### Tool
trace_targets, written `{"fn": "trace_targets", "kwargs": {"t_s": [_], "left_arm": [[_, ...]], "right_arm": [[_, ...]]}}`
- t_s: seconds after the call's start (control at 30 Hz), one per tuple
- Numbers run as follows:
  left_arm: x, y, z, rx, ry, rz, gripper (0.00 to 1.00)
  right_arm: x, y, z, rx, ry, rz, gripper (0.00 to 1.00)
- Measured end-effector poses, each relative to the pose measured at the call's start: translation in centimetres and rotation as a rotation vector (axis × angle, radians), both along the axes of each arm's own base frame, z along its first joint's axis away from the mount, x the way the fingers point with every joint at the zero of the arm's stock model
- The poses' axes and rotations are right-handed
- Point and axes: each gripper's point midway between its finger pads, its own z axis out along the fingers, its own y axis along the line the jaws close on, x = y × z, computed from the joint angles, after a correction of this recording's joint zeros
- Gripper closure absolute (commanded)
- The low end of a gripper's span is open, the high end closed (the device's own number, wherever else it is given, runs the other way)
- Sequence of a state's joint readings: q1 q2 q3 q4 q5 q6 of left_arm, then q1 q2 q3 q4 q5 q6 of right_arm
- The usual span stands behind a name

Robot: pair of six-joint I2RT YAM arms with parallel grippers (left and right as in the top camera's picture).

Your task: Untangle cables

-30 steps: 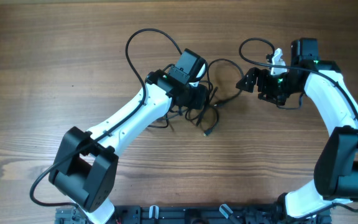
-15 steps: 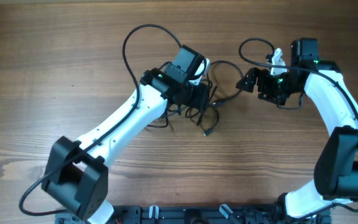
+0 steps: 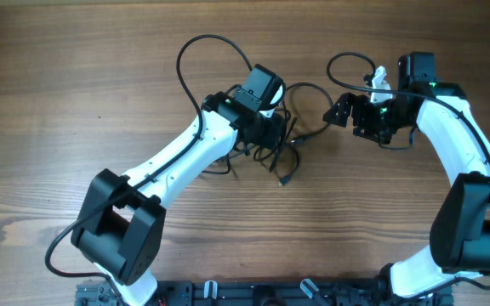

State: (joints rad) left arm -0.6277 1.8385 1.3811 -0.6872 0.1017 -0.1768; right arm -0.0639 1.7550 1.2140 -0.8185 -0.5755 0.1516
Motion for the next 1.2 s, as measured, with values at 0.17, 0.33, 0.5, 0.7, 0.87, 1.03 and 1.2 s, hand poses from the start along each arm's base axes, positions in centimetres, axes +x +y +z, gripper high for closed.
{"fn": "trace_targets", "kwargs": {"t_s": [0.17, 0.33, 0.5, 0.7, 0.87, 1.03, 1.2], "left_arm": [[0.7, -0.5, -0.5, -0.012, -0.017, 0.0, 0.59], [0.7, -0.5, -3.2, 0.023, 0.027, -0.006, 0.81], [1.2, -0.9, -3.5, 0.011, 0.01, -0.007, 0.89], [1.7, -1.2, -3.2, -0.014, 0.0, 0.026, 0.96], [1.0, 1.0, -1.2, 0.008, 0.039, 0.108, 0.96], [1.1, 4.9, 6.1, -0.025, -0.031, 0.208, 0.96], [0.3, 5.8, 10.1, -0.084, -0.092, 0.245, 0.96]], "right_arm": [[-0.1, 0.0, 0.0, 0.0, 0.005, 0.0, 0.0], [-0.1, 0.0, 0.0, 0.0, 0.004, 0.0, 0.0], [-0.1, 0.0, 0.0, 0.0, 0.005, 0.0, 0.01], [-0.2, 0.2, 0.1, 0.009, 0.004, 0.007, 0.06], [-0.1, 3.3, 3.0, 0.213, -0.124, 0.155, 0.06], [-0.4, 5.7, 5.6, 0.32, -0.191, 0.224, 0.06], [-0.5, 10.2, 6.6, 0.366, -0.23, 0.311, 0.07]]}}
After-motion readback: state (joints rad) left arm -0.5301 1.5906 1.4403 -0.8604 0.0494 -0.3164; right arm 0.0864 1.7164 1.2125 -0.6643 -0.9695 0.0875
